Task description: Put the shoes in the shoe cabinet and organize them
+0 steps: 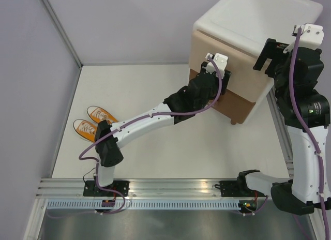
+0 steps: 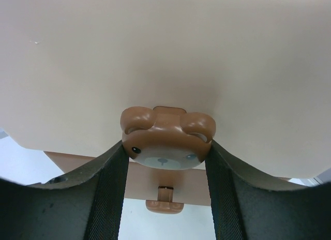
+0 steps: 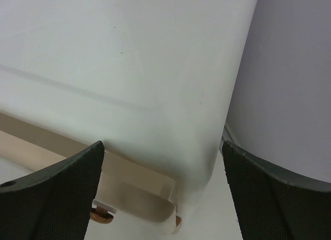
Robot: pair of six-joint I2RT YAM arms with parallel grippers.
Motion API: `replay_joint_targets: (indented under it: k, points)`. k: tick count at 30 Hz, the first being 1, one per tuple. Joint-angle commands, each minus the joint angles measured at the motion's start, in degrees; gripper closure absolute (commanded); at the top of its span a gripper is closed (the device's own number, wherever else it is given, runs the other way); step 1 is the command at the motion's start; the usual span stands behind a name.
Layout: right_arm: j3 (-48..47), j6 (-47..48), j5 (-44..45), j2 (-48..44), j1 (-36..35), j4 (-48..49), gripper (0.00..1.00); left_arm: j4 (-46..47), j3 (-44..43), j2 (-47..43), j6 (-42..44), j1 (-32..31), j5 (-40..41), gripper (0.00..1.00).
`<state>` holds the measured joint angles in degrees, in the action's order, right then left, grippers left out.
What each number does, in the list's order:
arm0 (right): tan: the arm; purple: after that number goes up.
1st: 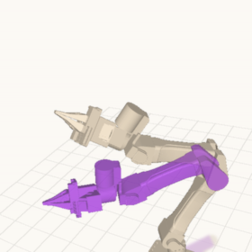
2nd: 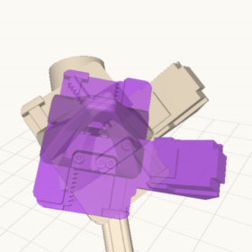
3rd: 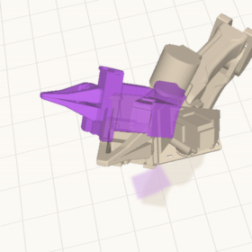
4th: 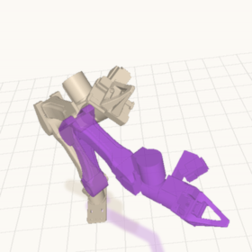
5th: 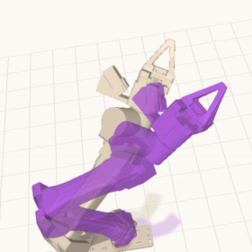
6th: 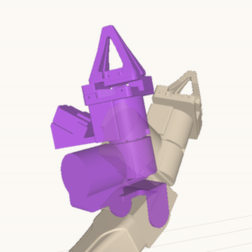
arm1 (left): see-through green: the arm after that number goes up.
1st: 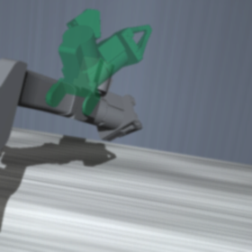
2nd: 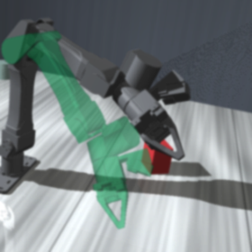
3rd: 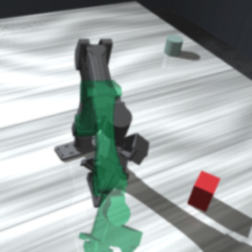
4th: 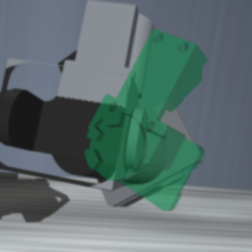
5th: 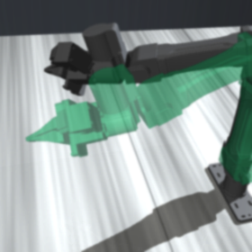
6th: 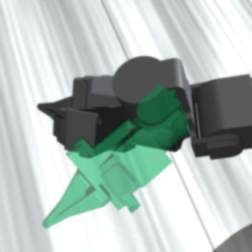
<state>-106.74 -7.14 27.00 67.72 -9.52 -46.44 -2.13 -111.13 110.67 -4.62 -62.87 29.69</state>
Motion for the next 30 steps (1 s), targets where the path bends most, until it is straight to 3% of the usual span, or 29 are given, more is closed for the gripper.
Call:
replay_joint_targets:
  k: [1,15,17,18,21,24,30]
  points:
    - [-1.28,0.90,2.26,0.48,0.20,-0.59,0.02,0.20,2.49,-6.69,0.32,-1.11,2.12,0.98]
    - [-0.13,-0.24,-0.37,0.57,0.99,-1.55,0.02,0.11,11.37,-15.22,-1.09,-2.52,2.74,0.96]
    - [-0.66,-0.60,-1.25,0.22,0.99,-1.55,0.02,-0.07,11.11,-15.14,-0.83,-2.52,1.95,0.77]
    - [-1.45,-0.77,-2.47,0.22,0.99,-1.64,0.02,-0.07,10.85,-14.87,-0.57,-2.52,1.51,0.53]
    - [-2.59,-1.12,-4.06,0.30,0.91,-2.34,0.02,-0.41,8.83,-13.82,0.49,-2.52,0.45,0.22]
    - [-2.16,-1.48,-4.50,-0.31,0.99,-2.34,0.02,-1.73,4.62,-11.10,1.89,-2.43,0.98,0.11]
    - [-1.19,-1.13,-4.06,-1.10,0.99,-2.25,0.02,-6.74,-4.70,-5.12,3.13,-2.17,1.77,0.02]
